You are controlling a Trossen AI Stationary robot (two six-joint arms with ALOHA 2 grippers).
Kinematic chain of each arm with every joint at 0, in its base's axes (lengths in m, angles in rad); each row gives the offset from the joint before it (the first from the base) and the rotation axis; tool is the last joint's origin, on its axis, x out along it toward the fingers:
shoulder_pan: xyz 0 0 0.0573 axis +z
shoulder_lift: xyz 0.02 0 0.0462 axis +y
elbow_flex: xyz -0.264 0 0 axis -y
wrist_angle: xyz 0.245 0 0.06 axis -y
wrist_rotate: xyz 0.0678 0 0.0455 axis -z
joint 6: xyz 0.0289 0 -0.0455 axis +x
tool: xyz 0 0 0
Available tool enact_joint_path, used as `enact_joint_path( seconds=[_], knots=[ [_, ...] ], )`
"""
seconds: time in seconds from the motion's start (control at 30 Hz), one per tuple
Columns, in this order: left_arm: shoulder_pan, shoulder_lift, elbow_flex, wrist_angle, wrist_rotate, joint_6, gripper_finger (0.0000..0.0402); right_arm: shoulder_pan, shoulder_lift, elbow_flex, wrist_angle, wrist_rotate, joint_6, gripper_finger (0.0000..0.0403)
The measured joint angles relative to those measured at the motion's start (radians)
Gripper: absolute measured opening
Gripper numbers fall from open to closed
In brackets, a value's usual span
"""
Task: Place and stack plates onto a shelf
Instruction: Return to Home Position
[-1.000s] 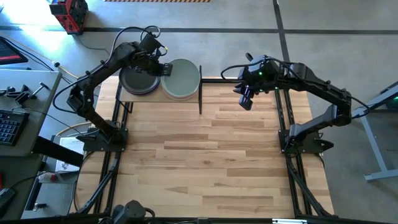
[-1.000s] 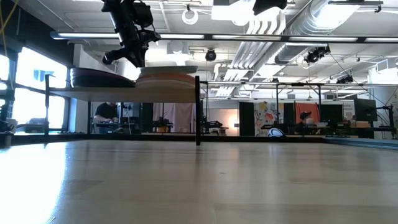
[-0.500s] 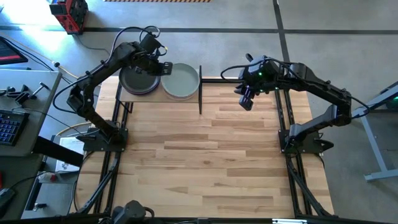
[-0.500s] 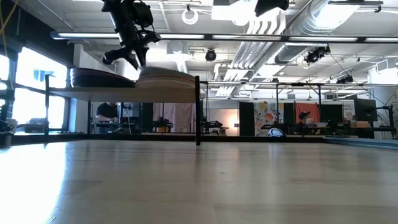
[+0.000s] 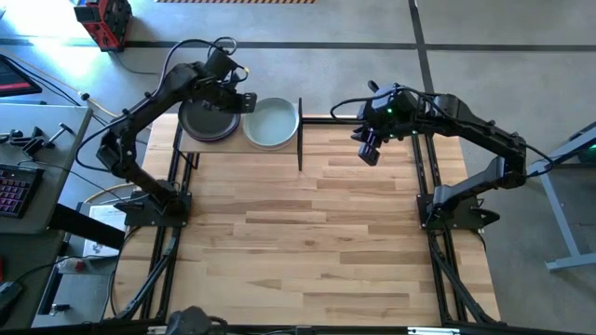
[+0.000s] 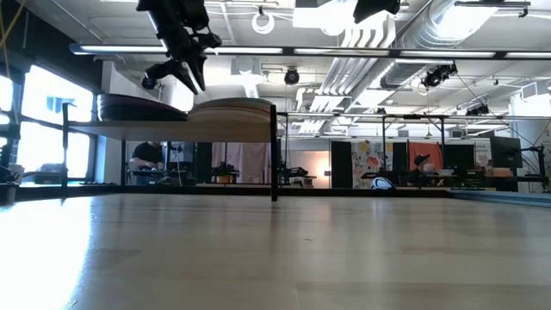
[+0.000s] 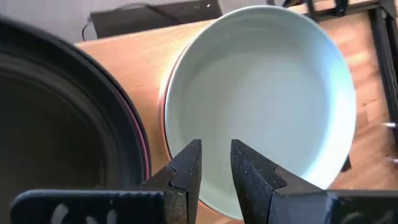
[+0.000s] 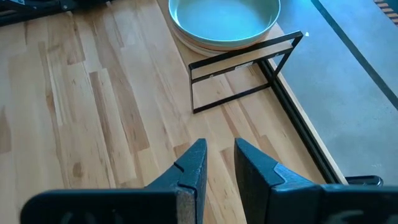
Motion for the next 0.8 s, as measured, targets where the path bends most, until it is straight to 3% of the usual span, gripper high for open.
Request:
enact_joint_path(
  seconds=[0.2,0.4,0.57,0.8],
  knots=[
    [-0.094,-0.092,0.0,0.001,-0.028,0.145,0.0076,0.0,-0.031,-0.082,0.004,0.0,-0.002,0.0059],
    [-0.274,-0.184,-0.013,0.019,-0.26,0.181,0.0076,0.0,-0.166,-0.403,0.271,-0.016,0.093,0.0059],
    [-0.407,-0.306,-0.189,0.188,-0.294,0.184,0.0076,0.0,-0.273,-0.653,0.527,-0.093,0.13,0.0059],
    [-0.555,-0.538,-0.555,0.434,-0.282,0.17,0.0076,0.0,-0.339,-0.892,0.81,-0.165,0.133,0.0059]
  ],
)
